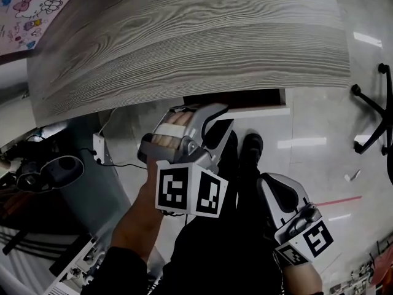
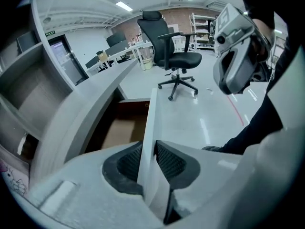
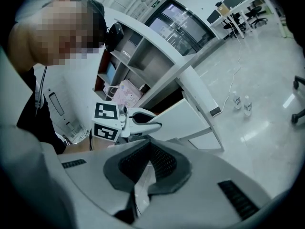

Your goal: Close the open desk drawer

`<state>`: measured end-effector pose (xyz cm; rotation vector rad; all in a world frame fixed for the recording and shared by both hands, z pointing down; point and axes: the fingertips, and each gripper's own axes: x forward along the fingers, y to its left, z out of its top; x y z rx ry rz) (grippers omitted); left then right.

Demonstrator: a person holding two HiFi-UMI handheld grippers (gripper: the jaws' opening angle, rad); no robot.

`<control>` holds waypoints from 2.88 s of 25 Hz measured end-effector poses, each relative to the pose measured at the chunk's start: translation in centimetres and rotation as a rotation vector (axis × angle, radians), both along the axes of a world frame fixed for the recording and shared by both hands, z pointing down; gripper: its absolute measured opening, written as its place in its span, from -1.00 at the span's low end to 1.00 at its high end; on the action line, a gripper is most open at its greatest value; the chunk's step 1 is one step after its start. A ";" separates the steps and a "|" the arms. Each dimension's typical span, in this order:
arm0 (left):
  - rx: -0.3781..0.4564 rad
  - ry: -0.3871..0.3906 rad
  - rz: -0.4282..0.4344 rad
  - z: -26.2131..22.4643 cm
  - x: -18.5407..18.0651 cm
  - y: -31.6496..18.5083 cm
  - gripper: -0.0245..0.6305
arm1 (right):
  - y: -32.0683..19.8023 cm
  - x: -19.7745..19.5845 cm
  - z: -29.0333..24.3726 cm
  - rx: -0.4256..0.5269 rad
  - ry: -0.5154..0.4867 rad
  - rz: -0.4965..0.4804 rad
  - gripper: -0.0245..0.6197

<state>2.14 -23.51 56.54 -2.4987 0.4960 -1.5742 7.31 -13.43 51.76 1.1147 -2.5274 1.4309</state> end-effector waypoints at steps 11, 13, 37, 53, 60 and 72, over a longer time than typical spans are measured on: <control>0.232 -0.050 -0.039 -2.7 -0.9 -1.2 -0.58 | 1.2 -1.7 0.4 -0.008 0.009 -0.037 -0.89; 0.311 -0.039 -0.031 -3.8 -0.8 -0.9 -0.58 | 1.2 -1.7 0.6 -0.011 0.017 -0.038 -0.89; -0.039 0.354 -0.356 0.7 -0.9 -0.6 -0.91 | 1.4 -2.7 1.3 -0.035 -0.007 -0.009 -0.89; 0.012 0.352 -0.391 1.6 -0.6 -6.2 -0.90 | 0.0 -0.9 2.1 -0.051 -0.010 0.009 -0.89; 0.114 0.297 -0.369 1.5 -0.7 -8.2 -0.91 | -0.7 0.3 2.4 -0.056 -0.009 0.020 -0.89; 0.001 0.362 -0.397 -2.0 1.7 -1.6 -0.90 | -1.6 1.1 -2.5 0.016 -0.010 0.023 -0.89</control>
